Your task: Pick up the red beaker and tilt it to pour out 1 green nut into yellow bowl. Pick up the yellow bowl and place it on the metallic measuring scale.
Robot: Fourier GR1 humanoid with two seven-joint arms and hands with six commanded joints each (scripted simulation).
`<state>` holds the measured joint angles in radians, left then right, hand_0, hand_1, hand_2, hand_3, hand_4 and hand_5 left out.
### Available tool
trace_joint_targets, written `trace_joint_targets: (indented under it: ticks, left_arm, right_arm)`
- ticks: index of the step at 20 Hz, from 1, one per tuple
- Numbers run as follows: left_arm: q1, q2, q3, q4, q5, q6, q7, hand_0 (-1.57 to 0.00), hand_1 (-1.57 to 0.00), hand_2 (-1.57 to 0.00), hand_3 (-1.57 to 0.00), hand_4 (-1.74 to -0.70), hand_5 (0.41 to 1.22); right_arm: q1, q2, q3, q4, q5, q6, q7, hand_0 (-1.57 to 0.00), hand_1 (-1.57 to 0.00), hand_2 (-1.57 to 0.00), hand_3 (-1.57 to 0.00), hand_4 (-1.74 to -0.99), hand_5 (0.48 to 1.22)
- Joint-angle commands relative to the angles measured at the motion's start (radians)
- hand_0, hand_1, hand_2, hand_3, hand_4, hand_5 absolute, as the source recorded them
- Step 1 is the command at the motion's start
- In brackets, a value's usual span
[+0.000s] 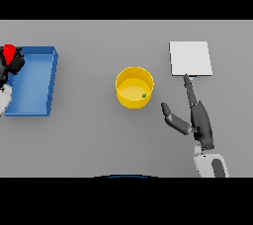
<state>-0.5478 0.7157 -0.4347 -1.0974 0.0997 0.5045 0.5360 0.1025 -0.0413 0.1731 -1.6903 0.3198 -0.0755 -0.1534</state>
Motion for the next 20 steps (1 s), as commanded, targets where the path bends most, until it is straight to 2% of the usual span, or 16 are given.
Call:
trace_joint_targets:
  ticks: [1, 3, 4, 6, 7, 9, 10, 12, 15, 18, 19, 20]
  left_arm:
    - [0.016, 0.020, -0.008, -0.009, -0.008, -0.010, 0.003, -1.57, -1.57, -1.57, -1.56, -1.65, 0.941]
    - [0.027, 0.036, -0.023, -0.033, -0.015, -0.024, 0.016, -1.57, -1.57, -1.56, -1.54, -1.40, 0.848]
    - [0.027, 0.046, -0.024, -0.042, -0.014, -0.035, 0.030, -1.57, -1.54, -1.50, -1.47, -1.28, 0.810]
    - [0.043, 0.054, -0.023, -0.054, -0.001, -0.060, 0.003, -1.39, -1.22, -1.21, -1.14, -1.07, 0.749]
    - [0.045, 0.054, -0.029, -0.058, -0.002, -0.064, 0.009, -1.21, -1.00, -1.02, -0.95, -1.00, 0.720]
    - [0.042, 0.050, -0.046, -0.061, -0.003, -0.089, 0.021, -0.77, -0.64, -0.65, -0.61, -0.92, 0.677]
    - [0.045, 0.060, -0.054, -0.064, -0.007, -0.107, 0.013, -0.62, -0.51, -0.52, -0.49, -0.89, 0.666]
    - [0.036, 0.060, -0.074, -0.041, -0.023, -0.136, 0.012, -0.39, -0.33, -0.33, -0.31, -0.84, 0.657]
    - [0.040, 0.045, -0.082, -0.023, -0.031, -0.134, -0.021, -0.20, -0.17, -0.17, -0.16, -0.80, 0.652]
    - [0.039, 0.053, -0.068, -0.017, -0.033, -0.119, -0.063, -0.10, -0.08, -0.09, -0.08, -0.78, 0.651]
    - [0.043, 0.051, -0.071, -0.035, -0.039, -0.106, -0.062, -0.08, -0.07, -0.07, -0.07, -0.77, 0.655]
    - [0.034, 0.050, -0.074, -0.033, -0.042, -0.107, -0.062, -0.07, -0.05, -0.06, -0.05, -0.76, 0.657]
  right_arm:
    - [-0.001, 0.006, 0.007, 0.002, 0.007, -0.003, 0.002, 0.00, 0.00, 0.00, 0.00, -1.021, 0.636]
    - [0.003, 0.005, 0.003, 0.015, 0.012, -0.012, -0.006, 0.00, 0.00, 0.00, 0.00, -1.017, 0.635]
    - [0.007, -0.005, -0.007, 0.012, 0.003, -0.007, -0.005, 0.00, 0.00, 0.00, 0.00, -1.012, 0.634]
    - [0.013, -0.004, -0.006, 0.002, -0.010, 0.000, -0.025, 0.00, 0.00, 0.00, 0.00, -1.007, 0.635]
    - [0.000, 0.000, -0.010, 0.012, -0.013, -0.003, -0.012, 0.00, 0.00, 0.00, 0.00, -1.004, 0.636]
    - [-0.008, 0.008, -0.005, 0.036, -0.004, -0.006, -0.008, 0.00, 0.00, 0.00, 0.00, -1.005, 0.634]
    - [0.000, 0.004, -0.006, 0.027, -0.009, -0.004, -0.029, 0.00, 0.00, 0.00, 0.00, -1.008, 0.635]
    - [0.003, 0.000, -0.006, 0.018, -0.006, -0.005, -0.036, 0.00, 0.00, 0.00, 0.00, -1.011, 0.639]
    - [0.009, -0.009, -0.004, 0.009, -0.001, 0.001, -0.028, 0.00, 0.00, 0.00, 0.00, -1.015, 0.642]
    - [-0.006, -0.019, 0.010, 0.001, 0.033, 0.002, 0.040, 0.00, 0.00, 0.00, 0.00, -1.020, 0.640]
    - [-0.021, -0.042, 0.017, 0.004, 0.031, 0.035, 0.027, 0.00, 0.00, 0.00, 0.00, -1.014, 0.666]
    - [-0.066, -0.066, 0.024, 0.019, 0.038, 0.067, 0.052, 0.00, 0.00, 0.00, 0.00, -1.005, 0.669]
